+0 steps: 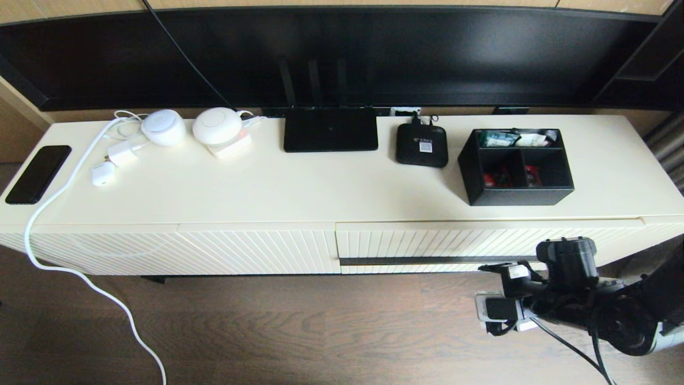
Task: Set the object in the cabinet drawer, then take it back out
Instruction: Open the drawer
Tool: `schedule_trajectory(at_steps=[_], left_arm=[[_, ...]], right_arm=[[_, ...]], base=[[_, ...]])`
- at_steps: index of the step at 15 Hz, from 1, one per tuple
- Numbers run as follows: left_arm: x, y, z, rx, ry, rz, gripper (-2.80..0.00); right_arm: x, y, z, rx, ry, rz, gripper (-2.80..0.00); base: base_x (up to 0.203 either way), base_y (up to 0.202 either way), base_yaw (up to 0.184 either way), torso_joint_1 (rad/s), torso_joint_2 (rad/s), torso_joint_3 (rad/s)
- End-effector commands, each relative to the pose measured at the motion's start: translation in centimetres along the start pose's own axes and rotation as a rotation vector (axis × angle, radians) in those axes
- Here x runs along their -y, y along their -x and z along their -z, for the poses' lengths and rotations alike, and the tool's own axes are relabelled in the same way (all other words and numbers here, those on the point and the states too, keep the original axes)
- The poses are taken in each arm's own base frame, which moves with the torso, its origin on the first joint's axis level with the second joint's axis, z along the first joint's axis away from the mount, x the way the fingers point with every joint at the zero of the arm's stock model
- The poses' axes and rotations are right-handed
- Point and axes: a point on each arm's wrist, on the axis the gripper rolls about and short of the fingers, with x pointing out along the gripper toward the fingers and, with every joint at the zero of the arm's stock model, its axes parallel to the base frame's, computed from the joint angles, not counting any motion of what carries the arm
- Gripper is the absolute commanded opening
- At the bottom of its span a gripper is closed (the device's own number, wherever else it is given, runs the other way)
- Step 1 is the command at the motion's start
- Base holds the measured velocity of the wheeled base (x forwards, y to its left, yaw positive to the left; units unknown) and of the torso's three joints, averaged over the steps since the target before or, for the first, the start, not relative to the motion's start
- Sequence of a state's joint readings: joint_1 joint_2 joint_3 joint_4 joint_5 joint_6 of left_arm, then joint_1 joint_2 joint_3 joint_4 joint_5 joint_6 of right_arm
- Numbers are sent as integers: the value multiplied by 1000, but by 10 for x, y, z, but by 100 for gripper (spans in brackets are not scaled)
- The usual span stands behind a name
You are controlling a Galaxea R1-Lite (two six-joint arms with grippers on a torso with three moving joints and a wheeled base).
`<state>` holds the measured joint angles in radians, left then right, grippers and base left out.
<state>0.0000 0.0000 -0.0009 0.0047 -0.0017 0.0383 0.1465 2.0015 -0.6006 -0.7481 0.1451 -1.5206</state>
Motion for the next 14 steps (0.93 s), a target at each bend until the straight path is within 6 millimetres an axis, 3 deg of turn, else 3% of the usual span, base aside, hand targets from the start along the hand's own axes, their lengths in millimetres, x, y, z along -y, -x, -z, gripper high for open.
schedule_trajectory(at_steps=[1,14], left_arm=[[0,0,0,-1,0,0,-280],[0,0,0,-1,0,0,-280]], right_arm=[[-3,-12,4,-7,-2,-18,0],[9,-51,15,19,-39,29,0]], base=[[0,0,0,0,0,0],[0,0,0,0,0,0]])
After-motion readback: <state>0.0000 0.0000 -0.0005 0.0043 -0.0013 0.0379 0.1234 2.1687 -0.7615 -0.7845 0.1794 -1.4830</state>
